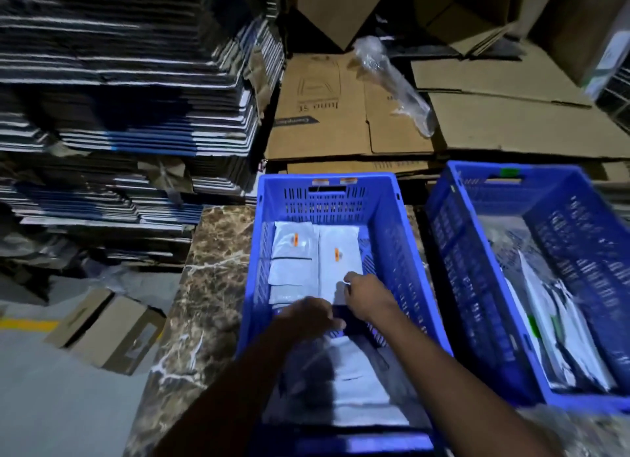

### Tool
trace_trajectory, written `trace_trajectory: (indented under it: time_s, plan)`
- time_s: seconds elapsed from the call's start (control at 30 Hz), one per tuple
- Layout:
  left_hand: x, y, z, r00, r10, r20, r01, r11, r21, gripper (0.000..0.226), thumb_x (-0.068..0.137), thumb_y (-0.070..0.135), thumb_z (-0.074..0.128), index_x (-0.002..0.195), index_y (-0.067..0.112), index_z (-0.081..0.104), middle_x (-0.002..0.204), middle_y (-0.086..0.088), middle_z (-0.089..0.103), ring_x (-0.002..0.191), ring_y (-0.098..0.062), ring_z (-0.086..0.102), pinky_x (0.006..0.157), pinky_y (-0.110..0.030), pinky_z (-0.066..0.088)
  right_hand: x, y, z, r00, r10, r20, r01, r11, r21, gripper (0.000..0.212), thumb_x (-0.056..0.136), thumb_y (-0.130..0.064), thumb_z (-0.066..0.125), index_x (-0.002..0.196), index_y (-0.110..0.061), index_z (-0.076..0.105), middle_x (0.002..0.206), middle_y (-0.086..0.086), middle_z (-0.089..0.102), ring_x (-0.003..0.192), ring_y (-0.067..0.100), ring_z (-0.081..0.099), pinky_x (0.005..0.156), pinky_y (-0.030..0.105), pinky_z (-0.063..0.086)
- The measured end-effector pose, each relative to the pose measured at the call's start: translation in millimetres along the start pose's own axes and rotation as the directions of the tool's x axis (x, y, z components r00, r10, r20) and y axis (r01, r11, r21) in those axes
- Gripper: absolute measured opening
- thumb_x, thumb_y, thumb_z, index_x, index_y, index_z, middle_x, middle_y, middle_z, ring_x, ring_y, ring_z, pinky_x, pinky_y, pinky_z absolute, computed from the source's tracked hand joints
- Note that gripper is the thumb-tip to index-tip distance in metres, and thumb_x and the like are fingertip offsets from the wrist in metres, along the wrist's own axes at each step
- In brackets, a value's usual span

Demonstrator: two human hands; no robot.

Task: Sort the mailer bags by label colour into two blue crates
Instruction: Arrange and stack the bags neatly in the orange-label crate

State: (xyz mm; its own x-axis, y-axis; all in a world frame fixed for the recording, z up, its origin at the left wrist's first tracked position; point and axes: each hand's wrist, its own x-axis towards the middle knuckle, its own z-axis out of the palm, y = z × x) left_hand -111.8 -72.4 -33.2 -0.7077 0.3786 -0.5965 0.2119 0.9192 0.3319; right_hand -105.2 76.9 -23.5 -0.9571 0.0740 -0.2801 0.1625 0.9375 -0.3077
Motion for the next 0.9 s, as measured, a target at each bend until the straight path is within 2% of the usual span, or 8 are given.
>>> trace_trajectory:
  time_s: [0.07,0.13,0.37,0.47,0.63,0.73,0.8,0.9]
  plan:
    - [-8.8,0.2,20.3,0.984,0.035,0.175,-0.046,0.997,0.06,0.053,0.086,0.057,0.061,0.082,0.005,0.069,0.078,-0.018,0.065,0.074,-0.027,0.064,0.072,-0.032,0.049,-19.6,4.1,-1.9,0.999,-0.005,-0.039,0.006,1.0,0.013,0.029,0.096,-0.027,0.045,0.112,-0.01,0.062,0.111,0.025,0.066,0.103,0.041,0.063,0.082,0.044,0.051]
    - [-14.8,-1.7,32.1,0.98,0.062,0.189,-0.087,0.988,0.129,0.06,0.08,0.061,0.066,0.07,0.002,0.063,0.075,-0.022,0.064,0.073,-0.031,0.065,0.074,-0.032,0.052,-34.5,7.5,-1.3,0.996,0.002,-0.086,0.005,0.996,0.084,0.028,0.094,-0.027,0.047,0.11,-0.011,0.064,0.108,0.023,0.068,0.101,0.04,0.064,0.082,0.043,0.053]
    - [-28.7,4.7,31.6,0.993,0.078,0.086,-0.086,0.992,0.094,0.044,0.083,0.037,0.064,0.103,-0.002,0.066,0.109,-0.023,0.065,0.1,-0.033,0.062,0.087,-0.036,0.048,-61.7,20.7,-7.0,0.971,0.059,-0.231,0.018,0.948,0.318,0.025,0.092,-0.02,0.052,0.107,-0.016,0.072,0.102,0.01,0.074,0.099,0.03,0.067,0.086,0.037,0.054]
    - [-37.7,10.5,37.2,0.981,0.125,0.151,-0.144,0.982,0.126,0.057,0.084,0.052,0.067,0.096,-0.003,0.064,0.102,-0.025,0.065,0.097,-0.035,0.062,0.081,-0.036,0.048,-66.6,25.1,-12.3,0.952,0.092,-0.293,0.035,0.915,0.403,0.023,0.094,-0.017,0.052,0.105,-0.015,0.072,0.094,0.008,0.075,0.089,0.026,0.069,0.08,0.03,0.052]
    - [-44.7,4.5,34.0,0.966,0.238,0.101,-0.247,0.964,0.096,0.029,0.083,0.033,0.067,0.088,0.004,0.062,0.084,-0.013,0.058,0.088,-0.029,0.054,0.066,-0.024,0.026,-69.2,23.5,-2.0,0.943,0.07,-0.326,0.088,0.89,0.447,0.018,0.093,-0.017,0.054,0.102,-0.019,0.069,0.09,0.003,0.074,0.086,0.023,0.069,0.074,0.025,0.047]
    - [-47.4,7.7,9.5,0.983,0.179,0.05,-0.18,0.984,0.011,0.017,0.092,0.019,0.059,0.105,0.01,0.065,0.101,-0.013,0.061,0.098,-0.025,0.056,0.072,-0.024,0.032,-70.9,20.7,-6.0,0.898,0.081,-0.432,0.146,0.872,0.467,0.017,0.095,-0.019,0.053,0.106,-0.018,0.067,0.096,0.003,0.073,0.09,0.021,0.067,0.075,0.026,0.045]
    - [-47.7,0.5,-2.1,0.979,0.169,-0.116,-0.186,0.97,-0.155,0.008,0.094,0.021,0.054,0.094,0.015,0.061,0.098,-0.011,0.061,0.096,-0.024,0.056,0.073,-0.029,0.036,-73.1,20.4,-9.0,0.867,0.111,-0.487,0.163,0.859,0.486,0.025,0.098,-0.026,0.049,0.115,-0.015,0.063,0.109,0.004,0.07,0.101,0.022,0.064,0.083,0.03,0.046]
    - [-51.5,-13.3,-14.0,0.957,0.101,-0.272,-0.262,0.704,-0.66,0.018,0.097,0.025,0.051,0.081,0.015,0.05,0.078,-0.003,0.052,0.079,-0.016,0.046,0.07,-0.03,0.034,-76.2,18.1,-12.0,0.903,0.169,-0.396,0.104,0.807,0.582,0.049,0.101,-0.042,0.039,0.138,-0.012,0.05,0.137,0.005,0.056,0.126,0.022,0.051,0.102,0.033,0.039]
